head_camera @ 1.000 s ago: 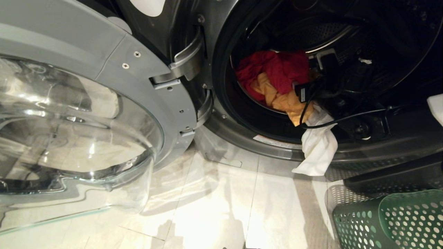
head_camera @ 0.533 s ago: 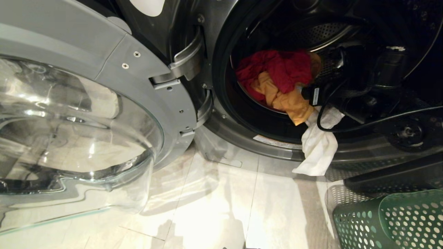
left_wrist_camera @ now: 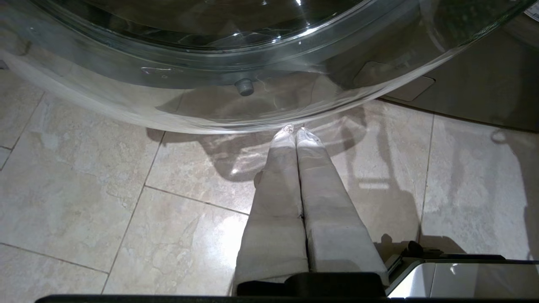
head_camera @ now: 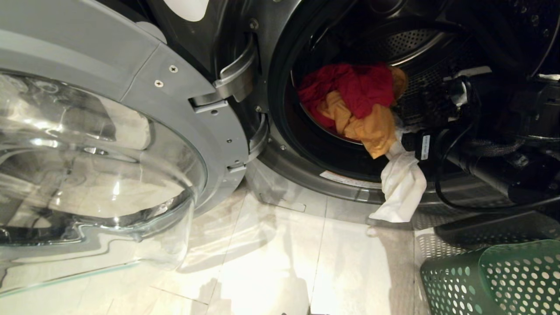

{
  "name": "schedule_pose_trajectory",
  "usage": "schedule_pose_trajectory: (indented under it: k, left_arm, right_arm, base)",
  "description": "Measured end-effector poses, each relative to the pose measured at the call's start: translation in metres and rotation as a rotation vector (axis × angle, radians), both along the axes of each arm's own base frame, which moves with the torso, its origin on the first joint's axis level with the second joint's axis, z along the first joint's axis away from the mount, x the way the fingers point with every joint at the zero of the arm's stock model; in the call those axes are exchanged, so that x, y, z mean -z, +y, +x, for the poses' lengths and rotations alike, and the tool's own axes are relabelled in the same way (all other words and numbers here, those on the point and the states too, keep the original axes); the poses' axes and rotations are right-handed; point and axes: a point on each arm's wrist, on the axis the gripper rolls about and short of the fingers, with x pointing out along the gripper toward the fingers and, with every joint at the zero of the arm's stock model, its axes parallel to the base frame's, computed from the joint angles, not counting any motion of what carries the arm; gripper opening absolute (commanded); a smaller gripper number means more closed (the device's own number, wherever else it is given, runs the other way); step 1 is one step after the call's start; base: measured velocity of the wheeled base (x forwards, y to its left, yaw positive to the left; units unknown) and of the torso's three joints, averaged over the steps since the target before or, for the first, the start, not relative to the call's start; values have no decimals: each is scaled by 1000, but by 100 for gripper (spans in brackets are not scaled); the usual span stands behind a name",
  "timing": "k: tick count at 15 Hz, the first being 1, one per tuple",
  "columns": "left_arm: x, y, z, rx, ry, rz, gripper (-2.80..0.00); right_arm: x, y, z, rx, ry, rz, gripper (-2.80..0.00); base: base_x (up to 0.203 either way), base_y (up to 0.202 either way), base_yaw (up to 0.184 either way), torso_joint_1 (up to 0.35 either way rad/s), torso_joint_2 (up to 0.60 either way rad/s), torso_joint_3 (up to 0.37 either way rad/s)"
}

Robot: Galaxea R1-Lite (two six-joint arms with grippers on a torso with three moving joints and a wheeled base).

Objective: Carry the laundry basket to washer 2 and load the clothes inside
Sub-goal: Place the clothes into the washing machine

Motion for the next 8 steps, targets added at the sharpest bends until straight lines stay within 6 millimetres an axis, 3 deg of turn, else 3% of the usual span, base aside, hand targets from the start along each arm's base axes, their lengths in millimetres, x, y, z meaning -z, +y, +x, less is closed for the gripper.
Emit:
schedule_pose_trajectory:
  k: [4, 8]
  left_arm:
    - [0, 0, 0, 0, 0, 0, -280]
    - [0, 0, 0, 0, 0, 0, -280]
  right_arm:
    - [19, -2, -12, 8, 70, -23, 0]
    - [43, 0, -9, 14, 143, 13, 0]
  base:
    - [0, 0, 0, 0, 0, 0]
    - [0, 0, 0, 0, 0, 0]
